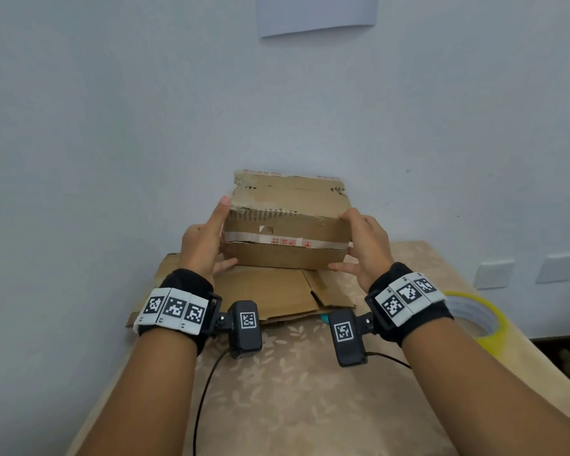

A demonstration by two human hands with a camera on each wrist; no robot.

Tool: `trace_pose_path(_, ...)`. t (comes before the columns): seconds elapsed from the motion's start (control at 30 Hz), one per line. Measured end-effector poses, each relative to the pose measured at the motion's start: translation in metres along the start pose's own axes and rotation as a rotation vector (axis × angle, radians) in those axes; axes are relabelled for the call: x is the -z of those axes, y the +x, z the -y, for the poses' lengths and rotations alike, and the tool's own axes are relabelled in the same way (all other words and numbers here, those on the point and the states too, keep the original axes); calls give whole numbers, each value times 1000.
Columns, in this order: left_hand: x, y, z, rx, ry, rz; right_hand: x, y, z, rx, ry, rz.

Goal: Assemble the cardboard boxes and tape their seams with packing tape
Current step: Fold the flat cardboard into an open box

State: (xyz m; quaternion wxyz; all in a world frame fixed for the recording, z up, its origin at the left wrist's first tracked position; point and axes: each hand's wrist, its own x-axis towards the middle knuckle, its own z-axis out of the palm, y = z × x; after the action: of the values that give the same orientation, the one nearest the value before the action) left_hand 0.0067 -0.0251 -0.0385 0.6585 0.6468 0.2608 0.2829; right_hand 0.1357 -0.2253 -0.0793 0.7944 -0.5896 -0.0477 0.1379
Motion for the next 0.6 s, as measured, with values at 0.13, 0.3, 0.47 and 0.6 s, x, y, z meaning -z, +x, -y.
trace_pose_path(0.13,-6,-9,-8,13,29,20,0,-4,2,8,22,-16)
trace_pose_path(0.3,-17,-18,-9,29,47,104,6,-6,8,54,17,-110)
trace_pose_path(0.47,-33,-25,-1,55,59,184,20,-2,-4,71,-66,-190)
trace_pose_path(0.6,-34,-24,4,81,91,191,20,-4,-15,28,-54,-191)
